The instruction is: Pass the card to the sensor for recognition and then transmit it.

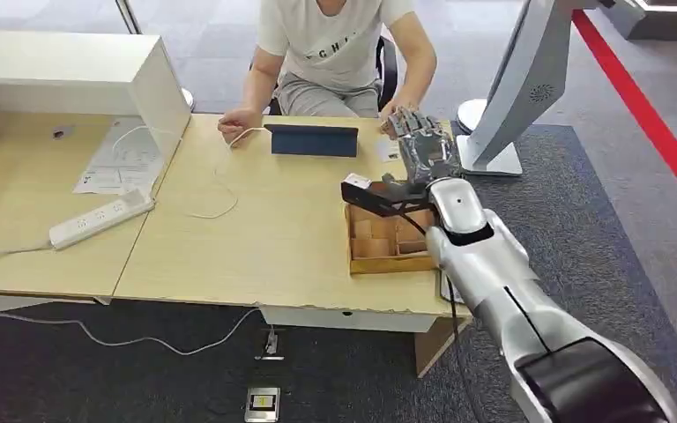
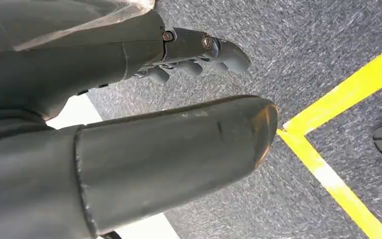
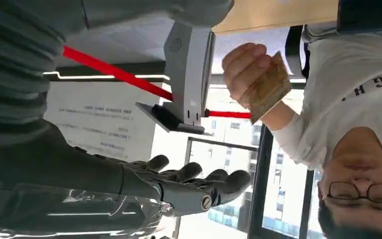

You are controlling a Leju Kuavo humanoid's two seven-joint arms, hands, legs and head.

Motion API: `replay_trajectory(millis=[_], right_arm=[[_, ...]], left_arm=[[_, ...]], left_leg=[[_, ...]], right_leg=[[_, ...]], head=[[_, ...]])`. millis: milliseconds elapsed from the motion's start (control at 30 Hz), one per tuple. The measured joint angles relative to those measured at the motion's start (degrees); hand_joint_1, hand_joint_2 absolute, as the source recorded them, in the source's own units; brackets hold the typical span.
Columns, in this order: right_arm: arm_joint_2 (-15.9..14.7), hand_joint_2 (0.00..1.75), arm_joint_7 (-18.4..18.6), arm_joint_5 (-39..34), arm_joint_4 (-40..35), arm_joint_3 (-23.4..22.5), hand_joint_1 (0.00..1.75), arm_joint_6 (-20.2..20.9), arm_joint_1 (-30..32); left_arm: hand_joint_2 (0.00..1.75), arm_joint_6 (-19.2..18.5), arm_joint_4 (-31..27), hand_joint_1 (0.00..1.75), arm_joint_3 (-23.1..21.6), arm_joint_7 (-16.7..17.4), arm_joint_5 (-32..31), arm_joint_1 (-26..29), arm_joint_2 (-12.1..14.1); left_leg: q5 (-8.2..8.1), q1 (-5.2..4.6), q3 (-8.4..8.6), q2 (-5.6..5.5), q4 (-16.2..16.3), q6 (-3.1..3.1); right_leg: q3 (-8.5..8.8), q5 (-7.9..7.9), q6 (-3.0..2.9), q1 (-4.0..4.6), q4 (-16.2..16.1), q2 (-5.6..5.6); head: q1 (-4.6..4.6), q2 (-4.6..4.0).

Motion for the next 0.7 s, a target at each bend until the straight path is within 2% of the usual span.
replay_trajectory(millis=[100, 233, 367, 467, 633, 700], right_arm=[[-0.91, 0.0, -0.48, 0.28, 0.46, 0.17, 0.0, -1.26, -0.15], [-4.17, 0.0, -2.95, -0.02, 0.79, 0.31, 0.0, -5.0, -1.37], [-6.86, 0.0, -2.43, -0.45, 1.24, 0.28, 0.0, -5.01, -2.0], [-10.06, 0.0, -1.83, -3.87, 1.57, -0.81, 0.0, -3.8, -2.54], [-21.45, 0.0, -3.24, -7.28, 2.49, -4.94, 0.0, -3.54, -4.23], [-27.35, 0.0, -2.88, -6.4, 2.86, -6.08, 0.0, -4.64, -4.08]], left_arm=[[0.0, 0.02, 0.02, 0.0, 0.0, -0.57, 0.0, 0.01, -0.04], [0.0, 0.07, 0.02, 0.0, 0.0, -1.18, 0.09, 0.18, -0.04], [0.0, 0.05, 0.02, 0.0, 0.0, -1.31, 0.04, 0.36, -0.04], [0.0, -0.42, 0.02, 0.0, 0.0, -1.33, 0.26, 0.34, -0.02], [0.0, -1.22, 0.02, 0.0, -0.11, -1.61, -1.64, 0.99, 0.57], [0.0, -1.14, 0.02, 0.0, -0.15, -2.66, -2.6, 0.99, 0.85]], left_leg=[[0.0, 0.0, 0.01, 0.0, 0.01, 0.0], [0.0, -0.01, 0.01, -0.02, 0.02, 0.01], [-0.01, -0.04, 0.04, 0.02, 0.02, 0.01], [-0.01, -0.06, 0.01, -0.06, 0.06, 0.02], [0.01, -0.08, -0.01, -0.26, 0.11, 0.09], [-0.05, -0.12, -0.04, -0.21, 0.11, 0.16]], right_leg=[[-0.02, 0.0, 0.0, 0.0, -0.01, 0.0], [0.02, 0.01, 0.01, -0.01, -0.04, 0.0], [-0.01, 0.04, 0.02, -0.03, -0.06, 0.05], [-0.01, 0.05, 0.05, -0.04, -0.09, -0.01], [-0.01, 0.05, 0.11, -0.07, -0.26, -0.24], [0.06, 0.07, 0.16, -0.12, -0.3, -0.21]], head=[[0.0, 0.0], [0.0, 0.0], [0.0, 0.0], [-0.02, 0.0], [-0.02, 0.0], [-0.02, 0.0]])
